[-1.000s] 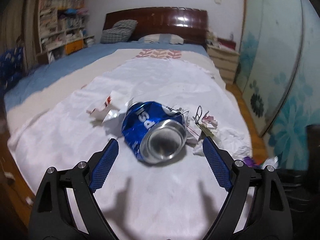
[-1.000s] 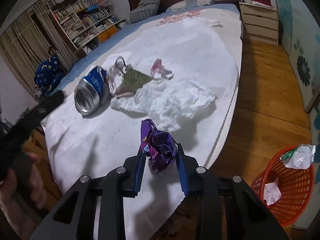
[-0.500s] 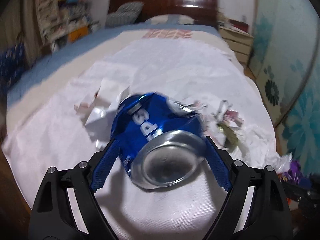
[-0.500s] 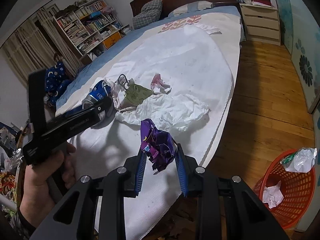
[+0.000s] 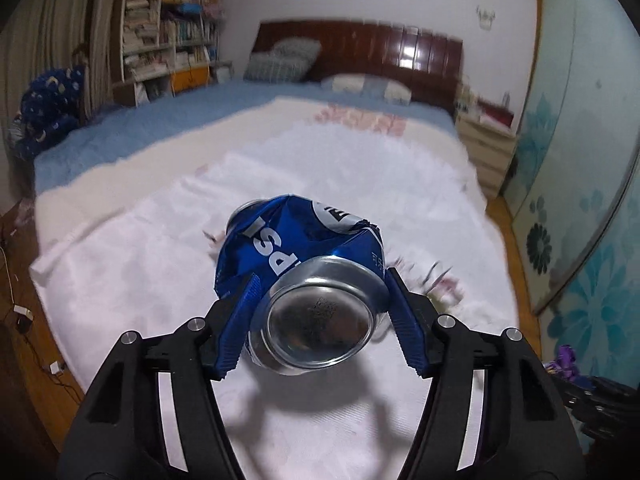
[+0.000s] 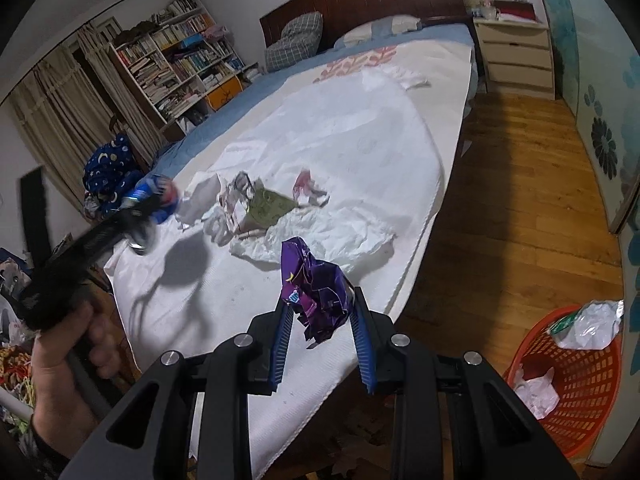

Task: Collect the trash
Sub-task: 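Carry the can and purple wrapper to the red basket and release both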

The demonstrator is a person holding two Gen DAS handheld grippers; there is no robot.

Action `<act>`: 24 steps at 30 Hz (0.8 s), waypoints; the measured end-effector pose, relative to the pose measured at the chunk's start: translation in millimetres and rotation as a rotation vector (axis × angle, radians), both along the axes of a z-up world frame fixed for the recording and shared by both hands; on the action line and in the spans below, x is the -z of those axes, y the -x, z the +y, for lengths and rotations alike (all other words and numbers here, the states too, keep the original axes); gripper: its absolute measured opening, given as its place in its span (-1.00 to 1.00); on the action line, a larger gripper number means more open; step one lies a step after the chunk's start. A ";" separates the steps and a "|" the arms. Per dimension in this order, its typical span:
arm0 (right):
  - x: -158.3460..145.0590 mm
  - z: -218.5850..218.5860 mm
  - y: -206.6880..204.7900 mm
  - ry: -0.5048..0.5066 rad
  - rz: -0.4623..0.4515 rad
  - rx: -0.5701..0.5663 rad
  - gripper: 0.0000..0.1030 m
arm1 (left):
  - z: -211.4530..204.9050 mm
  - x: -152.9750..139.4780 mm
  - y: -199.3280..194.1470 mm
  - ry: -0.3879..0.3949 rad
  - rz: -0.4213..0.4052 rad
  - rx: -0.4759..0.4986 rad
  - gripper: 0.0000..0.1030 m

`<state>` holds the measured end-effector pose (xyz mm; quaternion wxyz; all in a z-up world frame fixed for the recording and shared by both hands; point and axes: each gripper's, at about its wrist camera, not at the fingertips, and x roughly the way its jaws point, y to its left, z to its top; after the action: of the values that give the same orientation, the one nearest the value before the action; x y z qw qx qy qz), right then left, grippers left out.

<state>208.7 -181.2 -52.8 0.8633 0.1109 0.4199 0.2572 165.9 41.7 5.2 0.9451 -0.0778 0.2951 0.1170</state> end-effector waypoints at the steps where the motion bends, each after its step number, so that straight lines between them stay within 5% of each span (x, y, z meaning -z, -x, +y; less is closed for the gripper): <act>1: -3.9 -5.1 2.0 0.001 -0.015 0.005 -0.42 | -5.1 -11.3 7.8 -0.008 -0.030 0.006 0.24; 8: -46.0 -78.5 25.5 0.025 -0.188 0.137 -0.42 | -74.2 -73.0 42.5 -0.015 -0.225 0.151 0.23; 12: -58.6 -143.2 33.9 0.043 -0.215 0.252 -0.42 | -126.8 -77.1 39.3 -0.012 -0.261 0.269 0.23; 20: -52.5 -239.8 38.3 0.037 -0.148 0.377 -0.42 | -220.3 -30.1 -1.4 0.037 -0.157 0.420 0.14; 24: -35.1 -262.7 33.1 0.136 -0.069 0.381 -0.42 | -268.1 21.1 -32.3 0.086 0.016 0.523 0.11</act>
<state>175.6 -443.8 -17.7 0.9157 0.1210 0.3778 0.0642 198.2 -226.4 -15.9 0.9366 -0.0382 0.3173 -0.1433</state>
